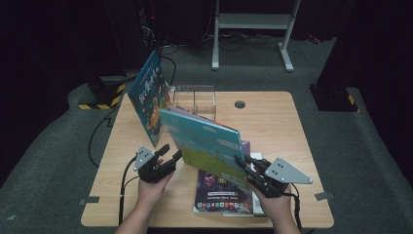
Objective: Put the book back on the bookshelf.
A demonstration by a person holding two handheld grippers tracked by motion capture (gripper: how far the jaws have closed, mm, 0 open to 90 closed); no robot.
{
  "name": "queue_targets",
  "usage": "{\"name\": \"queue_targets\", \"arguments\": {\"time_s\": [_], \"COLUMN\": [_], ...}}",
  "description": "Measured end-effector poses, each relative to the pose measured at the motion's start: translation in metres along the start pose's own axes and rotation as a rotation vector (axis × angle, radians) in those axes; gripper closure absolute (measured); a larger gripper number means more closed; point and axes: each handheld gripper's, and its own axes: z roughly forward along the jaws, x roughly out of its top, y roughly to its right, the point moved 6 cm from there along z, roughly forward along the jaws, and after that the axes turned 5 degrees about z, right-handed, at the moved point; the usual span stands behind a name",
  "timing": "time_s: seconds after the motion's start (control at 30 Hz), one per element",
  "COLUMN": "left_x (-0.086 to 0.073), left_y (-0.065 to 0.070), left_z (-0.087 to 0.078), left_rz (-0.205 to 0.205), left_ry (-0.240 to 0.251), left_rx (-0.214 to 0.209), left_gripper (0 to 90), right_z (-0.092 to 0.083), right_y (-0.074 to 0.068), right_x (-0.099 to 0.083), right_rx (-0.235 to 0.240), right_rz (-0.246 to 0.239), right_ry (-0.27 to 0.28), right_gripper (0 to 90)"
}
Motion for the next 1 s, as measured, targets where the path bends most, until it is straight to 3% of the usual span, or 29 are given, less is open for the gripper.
{"name": "queue_targets", "arguments": {"time_s": [0.1,0.17,0.27,0.8,1.0], "left_x": [-0.002,-0.003,-0.002,0.004,0.003], "left_y": [0.003,0.004,0.004,0.013,0.013], "left_z": [0.001,0.001,0.001,-0.005,-0.004], "left_rz": [0.008,0.019,0.020,0.059,0.065], "left_ry": [-0.010,-0.016,-0.012,0.001,-0.010], "left_rx": [-0.008,-0.011,-0.011,-0.029,-0.029], "left_gripper": [41.1,41.2,41.2,40.4,40.3], "right_z": [0.000,-0.001,0.000,0.007,0.013], "right_y": [-0.003,0.000,-0.004,-0.009,-0.016], "right_x": [-0.001,-0.002,-0.001,-0.011,-0.014], "right_rx": [-0.023,-0.005,-0.009,-0.108,-0.128], "right_rz": [0.003,0.027,0.018,0.132,0.132], "right_ry": [0.002,0.013,0.010,0.075,0.084], "right_gripper": [81.7,81.8,81.7,81.7,81.6]}}
